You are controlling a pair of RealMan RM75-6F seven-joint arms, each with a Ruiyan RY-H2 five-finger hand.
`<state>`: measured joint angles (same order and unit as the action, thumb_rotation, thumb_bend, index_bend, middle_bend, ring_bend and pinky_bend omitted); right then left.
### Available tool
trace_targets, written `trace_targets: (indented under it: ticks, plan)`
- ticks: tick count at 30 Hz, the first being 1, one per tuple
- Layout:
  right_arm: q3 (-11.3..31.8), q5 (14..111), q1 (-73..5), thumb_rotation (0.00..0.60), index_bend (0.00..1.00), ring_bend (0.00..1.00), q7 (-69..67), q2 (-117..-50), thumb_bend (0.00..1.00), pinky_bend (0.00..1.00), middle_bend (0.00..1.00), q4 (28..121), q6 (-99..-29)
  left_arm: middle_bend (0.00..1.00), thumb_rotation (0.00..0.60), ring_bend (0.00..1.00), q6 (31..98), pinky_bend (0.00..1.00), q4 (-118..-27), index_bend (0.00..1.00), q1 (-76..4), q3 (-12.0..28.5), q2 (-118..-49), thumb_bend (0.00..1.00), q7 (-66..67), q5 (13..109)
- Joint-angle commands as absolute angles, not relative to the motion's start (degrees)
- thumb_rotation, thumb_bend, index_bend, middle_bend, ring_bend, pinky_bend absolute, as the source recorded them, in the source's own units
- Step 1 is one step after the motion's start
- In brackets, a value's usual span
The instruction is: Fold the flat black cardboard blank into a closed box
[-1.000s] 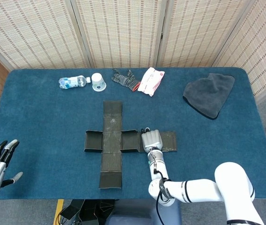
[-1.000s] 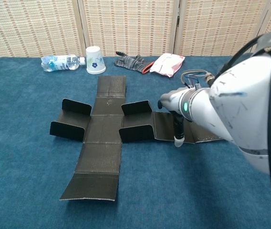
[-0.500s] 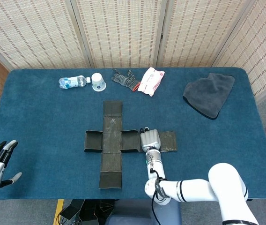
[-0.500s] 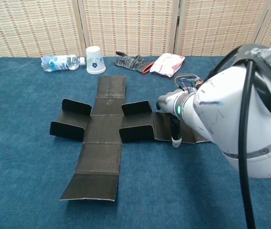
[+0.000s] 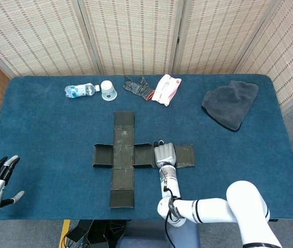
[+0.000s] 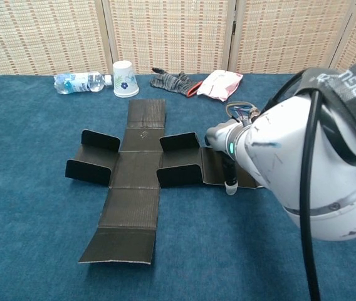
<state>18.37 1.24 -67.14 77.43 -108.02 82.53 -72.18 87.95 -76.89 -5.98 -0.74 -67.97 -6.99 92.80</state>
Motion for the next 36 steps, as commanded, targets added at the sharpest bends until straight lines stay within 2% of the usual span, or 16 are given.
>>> trace_targets:
  ticks: [1, 4, 11, 13, 17, 21, 28, 32, 36]
  plan:
    - [18.43, 1.65, -67.16, 0.6, 0.05, 0.78, 77.38, -108.53, 0.0, 0.87, 0.14, 82.0, -72.27, 0.0, 0.6, 0.05, 88.17, 0.17, -76.53, 0.02, -6.0, -0.68, -68.13, 0.14, -7.28, 92.89]
    - [18.53, 1.87, -67.07, 0.6, 0.05, 0.78, 77.39, -108.72, 0.02, 0.87, 0.15, 81.76, -72.13, 0.0, 0.6, 0.05, 88.27, 0.17, -76.21, 0.02, -6.02, -0.68, -68.25, 0.14, -7.55, 92.97]
    - [19.1, 3.29, -66.44, 0.6, 0.12, 0.78, 76.29, -107.95, 0.22, 0.87, 0.24, 82.43, -71.36, 0.0, 0.6, 0.05, 88.27, 0.17, -75.69, 0.02, -6.14, -0.62, -68.54, 0.14, -7.94, 92.96]
    - [19.12, 4.01, -66.05, 0.6, 0.13, 0.78, 75.63, -107.29, 0.24, 0.87, 0.25, 83.15, -70.98, 0.0, 0.6, 0.05, 88.27, 0.17, -75.59, 0.02, -6.33, -0.41, -68.64, 0.14, -7.82, 92.94]
    - [19.08, 5.48, -64.75, 0.6, 0.15, 0.79, 73.39, -105.35, 0.25, 0.88, 0.26, 85.0, -69.03, 0.02, 0.6, 0.08, 88.29, 0.17, -74.59, 0.08, -7.12, 0.51, -69.34, 0.14, -8.29, 92.75]
    - [18.54, 7.73, -62.91, 0.6, 0.16, 0.79, 69.89, -102.72, 0.25, 0.88, 0.27, 87.03, -65.85, 0.03, 0.6, 0.1, 85.56, 0.18, -72.48, 0.1, -9.34, 1.55, -69.98, 0.14, -9.94, 92.03]
    - [16.28, 11.87, -61.06, 0.6, 0.16, 0.79, 64.74, -99.83, 0.25, 0.88, 0.28, 88.29, -61.86, 0.04, 0.6, 0.12, 78.88, 0.22, -65.73, 0.06, -16.15, 3.61, -74.1, 0.14, -12.67, 92.09]
    - [15.33, 12.93, -60.88, 0.6, 0.16, 0.79, 63.12, -98.95, 0.25, 0.88, 0.28, 88.54, -60.95, 0.05, 0.6, 0.19, 75.56, 0.28, -61.52, 0.06, -20.12, 3.41, -76.83, 0.14, -12.69, 93.78]
    - [14.79, 13.54, -60.96, 0.6, 0.16, 0.79, 62.0, -98.38, 0.25, 0.88, 0.28, 88.71, -60.51, 0.06, 0.6, 0.23, 74.35, 0.33, -57.22, 0.04, -22.85, 3.16, -79.82, 0.14, -12.83, 95.22]
